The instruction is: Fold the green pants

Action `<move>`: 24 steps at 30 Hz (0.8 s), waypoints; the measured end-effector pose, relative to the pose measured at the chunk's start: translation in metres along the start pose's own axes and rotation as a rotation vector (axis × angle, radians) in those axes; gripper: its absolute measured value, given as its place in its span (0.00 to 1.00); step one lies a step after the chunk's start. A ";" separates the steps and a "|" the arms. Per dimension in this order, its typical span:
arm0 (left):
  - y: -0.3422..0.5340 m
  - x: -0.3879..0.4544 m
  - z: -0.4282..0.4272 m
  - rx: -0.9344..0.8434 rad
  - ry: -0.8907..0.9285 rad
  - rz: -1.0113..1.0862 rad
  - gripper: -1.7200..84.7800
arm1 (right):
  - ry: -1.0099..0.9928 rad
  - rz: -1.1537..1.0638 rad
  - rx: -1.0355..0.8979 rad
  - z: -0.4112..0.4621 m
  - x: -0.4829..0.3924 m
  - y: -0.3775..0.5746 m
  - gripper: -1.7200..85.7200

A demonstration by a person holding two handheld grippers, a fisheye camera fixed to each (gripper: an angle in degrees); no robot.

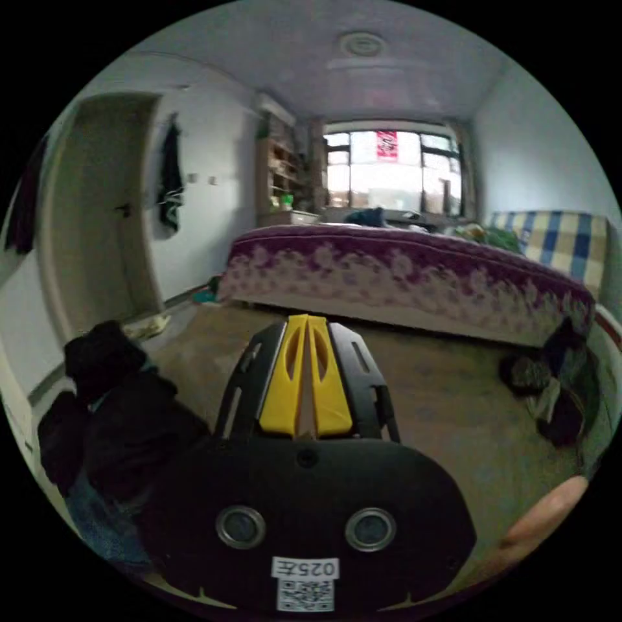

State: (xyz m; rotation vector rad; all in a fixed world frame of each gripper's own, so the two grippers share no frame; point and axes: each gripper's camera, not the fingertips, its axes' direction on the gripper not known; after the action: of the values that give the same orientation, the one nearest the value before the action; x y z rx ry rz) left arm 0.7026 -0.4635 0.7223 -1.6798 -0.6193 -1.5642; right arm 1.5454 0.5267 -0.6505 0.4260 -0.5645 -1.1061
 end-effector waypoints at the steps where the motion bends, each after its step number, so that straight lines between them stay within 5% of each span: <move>1: 0.007 0.015 0.014 -0.011 0.017 0.037 0.01 | 0.002 -0.010 -0.015 -0.014 0.011 -0.004 0.01; 14: 0.185 0.181 0.185 -0.320 0.826 0.030 0.03 | -0.753 0.122 0.258 -0.305 0.207 -0.036 0.01; 19: 0.292 0.255 0.259 -0.277 1.216 -0.018 0.15 | -0.701 0.123 0.486 -0.396 0.248 -0.034 0.01; 24: 0.447 0.452 0.423 -1.032 1.477 0.037 0.15 | -0.856 0.198 0.479 -0.449 0.307 -0.014 0.01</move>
State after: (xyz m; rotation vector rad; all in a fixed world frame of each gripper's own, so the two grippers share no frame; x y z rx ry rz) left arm 1.3721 -0.4653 1.0888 -0.5483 1.1044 -2.6654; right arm 1.9159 0.2593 -0.9454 0.2786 -1.6104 -0.9242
